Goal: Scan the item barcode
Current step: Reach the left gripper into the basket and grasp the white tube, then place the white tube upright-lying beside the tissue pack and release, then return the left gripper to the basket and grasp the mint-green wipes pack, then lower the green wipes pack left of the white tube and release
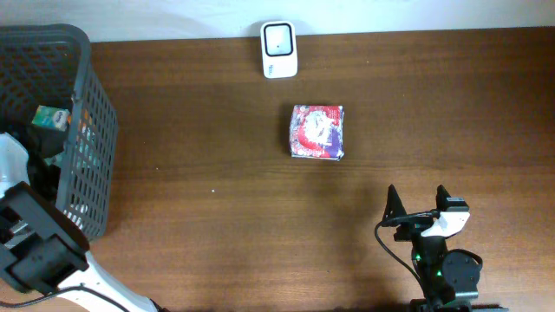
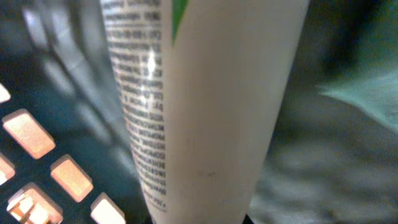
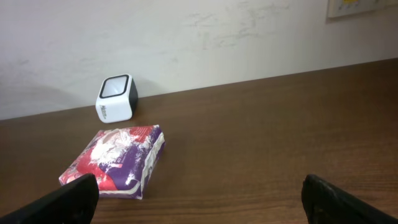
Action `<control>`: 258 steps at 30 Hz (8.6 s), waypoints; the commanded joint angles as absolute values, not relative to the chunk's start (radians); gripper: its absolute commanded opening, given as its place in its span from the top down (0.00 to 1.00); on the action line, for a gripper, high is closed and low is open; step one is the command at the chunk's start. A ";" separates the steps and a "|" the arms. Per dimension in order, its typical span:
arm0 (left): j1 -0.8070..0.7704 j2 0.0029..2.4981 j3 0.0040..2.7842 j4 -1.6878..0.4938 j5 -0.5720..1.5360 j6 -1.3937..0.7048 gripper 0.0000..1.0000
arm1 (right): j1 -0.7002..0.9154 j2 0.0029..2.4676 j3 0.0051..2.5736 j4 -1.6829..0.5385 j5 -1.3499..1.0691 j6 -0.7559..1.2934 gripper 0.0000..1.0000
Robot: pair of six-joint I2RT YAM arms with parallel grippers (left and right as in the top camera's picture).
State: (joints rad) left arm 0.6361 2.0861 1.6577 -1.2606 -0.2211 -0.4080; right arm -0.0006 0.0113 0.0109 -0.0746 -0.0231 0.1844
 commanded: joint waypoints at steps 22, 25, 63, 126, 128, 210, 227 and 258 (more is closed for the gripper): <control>-0.119 1.842 2.437 -1.444 0.189 -0.276 1.00 | -0.007 0.006 0.006 -0.080 -0.014 0.188 0.01; -0.241 1.946 2.382 -1.445 0.084 -0.366 1.00 | -0.007 0.006 0.006 -0.080 -0.014 0.188 0.01; -0.593 2.502 2.364 -1.387 -0.027 -0.598 0.82 | -0.007 0.006 0.006 -0.080 -0.014 0.188 0.01; -0.074 2.079 2.968 -1.688 -0.078 -0.152 0.01 | -0.007 0.006 0.006 -0.080 -0.014 0.188 0.01; 0.006 2.045 2.968 -1.688 -0.088 -0.162 0.01 | -0.007 0.006 0.006 -0.080 -0.014 0.188 0.01; 0.320 1.531 1.752 -0.864 0.606 -0.329 1.00 | -0.007 0.006 0.006 -0.080 -0.014 0.188 0.01; -0.413 1.886 1.748 -1.007 0.133 -0.308 1.00 | -0.007 0.006 0.006 -0.080 -0.014 0.188 0.01; -0.403 2.133 1.811 -1.166 0.115 -0.411 0.40 | -0.007 0.006 0.006 -0.080 -0.014 0.188 0.01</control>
State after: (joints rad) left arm -0.4065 2.1376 1.8946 -1.2152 0.1406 -0.3660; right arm -0.0006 0.0113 0.0109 -0.0742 -0.0231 0.1844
